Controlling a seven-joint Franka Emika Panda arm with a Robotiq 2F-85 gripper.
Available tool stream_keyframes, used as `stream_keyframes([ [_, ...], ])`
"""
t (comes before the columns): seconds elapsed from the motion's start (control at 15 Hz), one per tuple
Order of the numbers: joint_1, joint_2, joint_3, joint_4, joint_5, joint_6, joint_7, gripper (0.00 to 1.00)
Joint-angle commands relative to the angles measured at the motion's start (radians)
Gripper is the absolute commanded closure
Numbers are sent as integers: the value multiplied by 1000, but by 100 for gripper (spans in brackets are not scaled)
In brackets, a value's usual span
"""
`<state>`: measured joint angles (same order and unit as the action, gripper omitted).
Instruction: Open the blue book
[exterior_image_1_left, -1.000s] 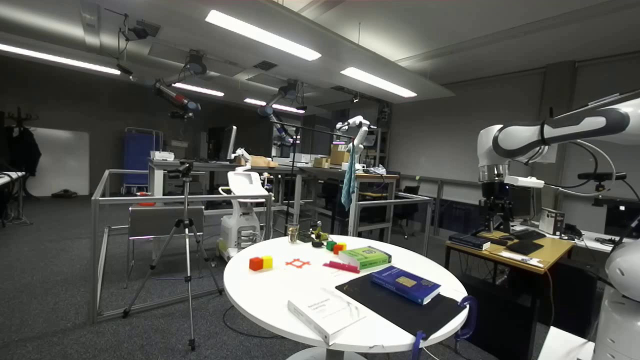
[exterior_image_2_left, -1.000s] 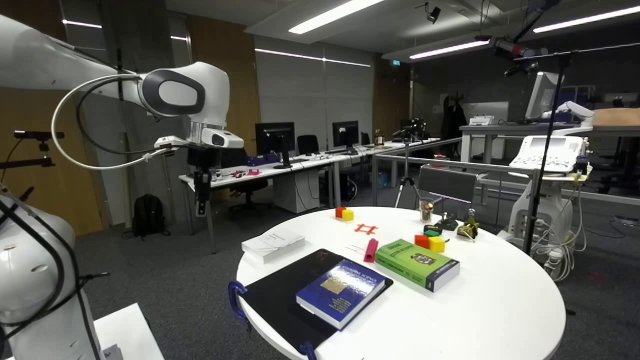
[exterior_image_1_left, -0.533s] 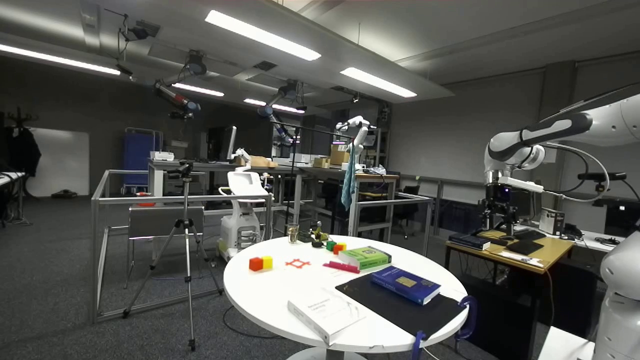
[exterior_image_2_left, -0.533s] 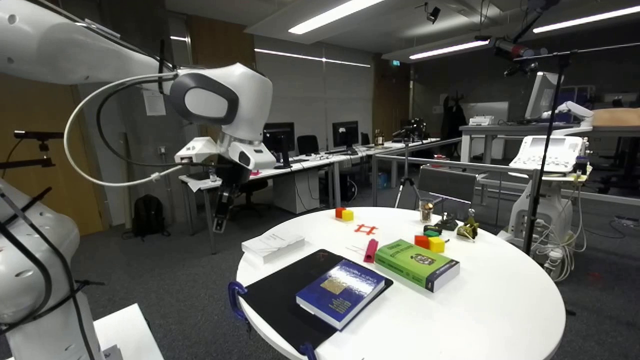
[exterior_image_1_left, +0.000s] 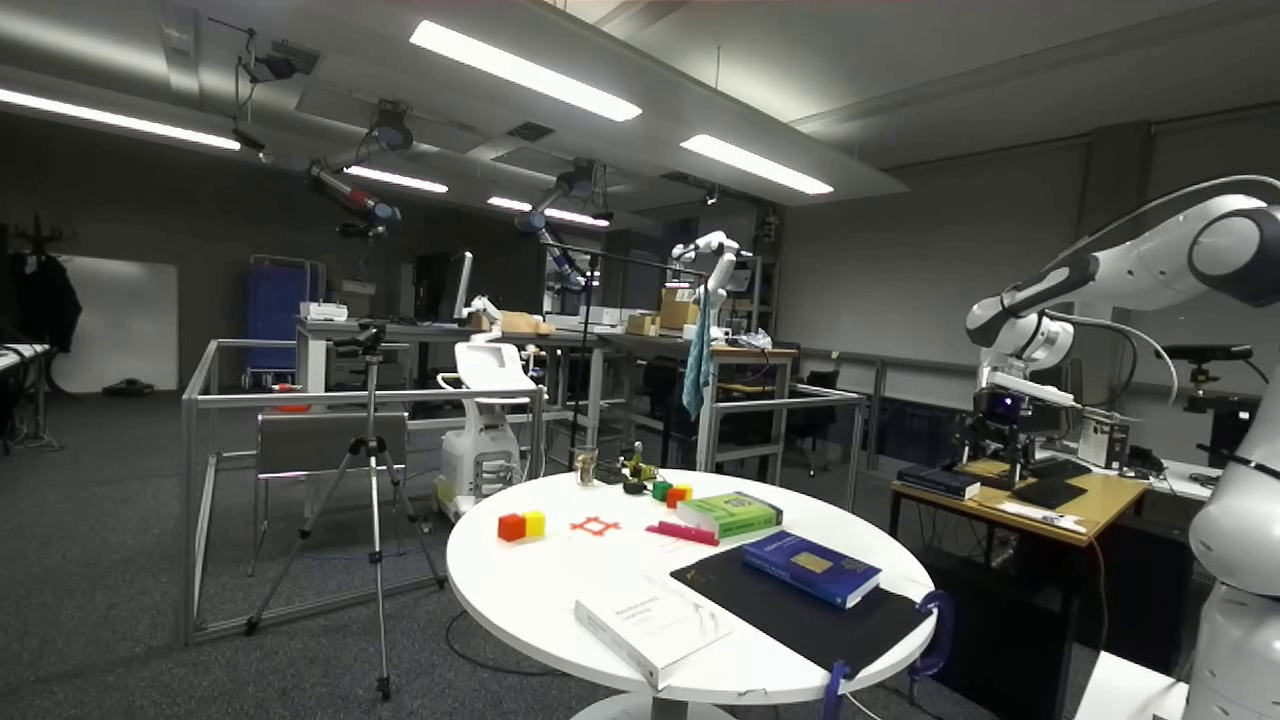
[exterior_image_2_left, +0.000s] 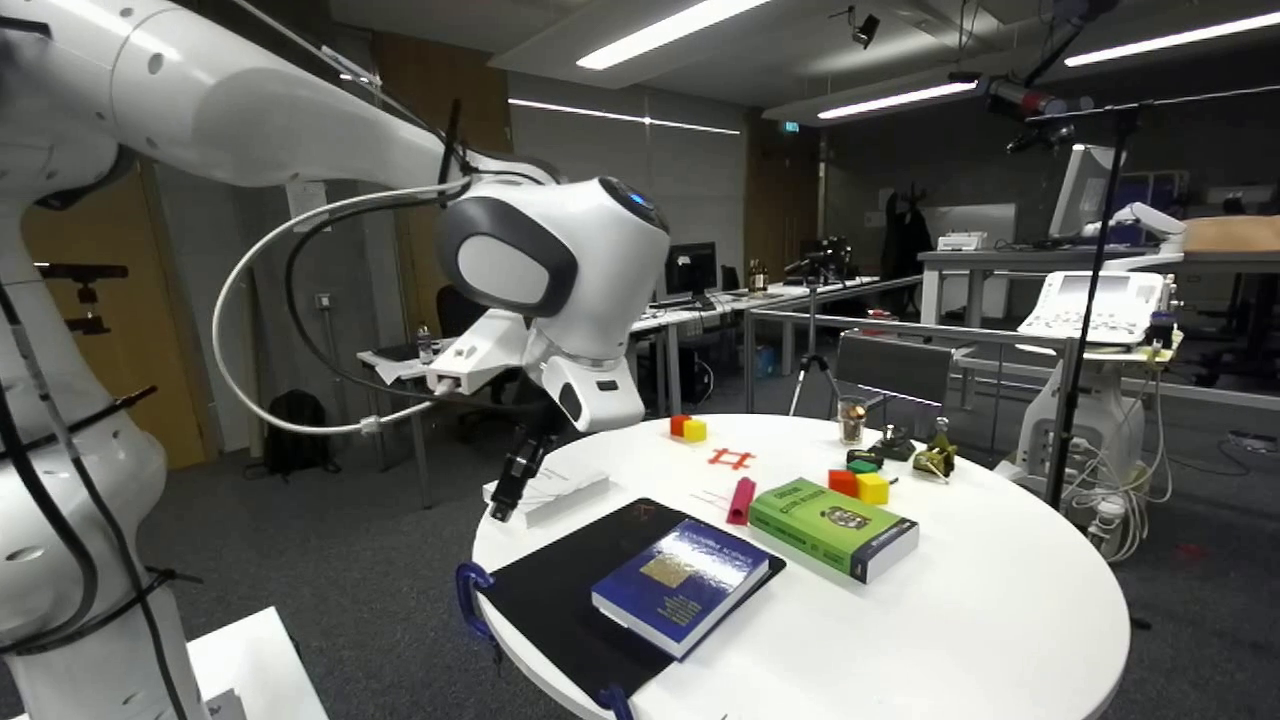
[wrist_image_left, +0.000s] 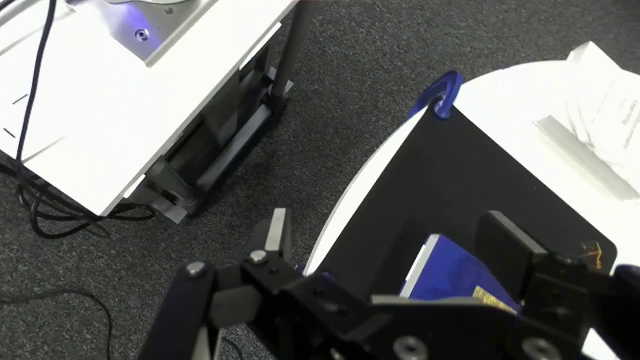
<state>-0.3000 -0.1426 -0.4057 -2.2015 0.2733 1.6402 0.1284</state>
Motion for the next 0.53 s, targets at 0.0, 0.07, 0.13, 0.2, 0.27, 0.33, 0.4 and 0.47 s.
stream_keyframes([
  [0.0, -49, 153, -30, 156, 106, -71, -47, 0],
  [0.07, -61, 178, -34, 176, 129, -74, -61, 0],
  [0.13, -52, 116, -10, 98, 81, -14, -31, 0],
  [0.2, -59, 137, -11, 113, 86, -15, -35, 0],
  [0.27, -60, 143, -10, 112, 85, -14, -35, 0],
  [0.33, -59, 144, -9, 111, 85, -14, -35, 0],
  [0.4, -59, 143, -8, 111, 85, -14, -35, 0],
  [0.47, -58, 141, -6, 111, 85, -14, -35, 0],
])
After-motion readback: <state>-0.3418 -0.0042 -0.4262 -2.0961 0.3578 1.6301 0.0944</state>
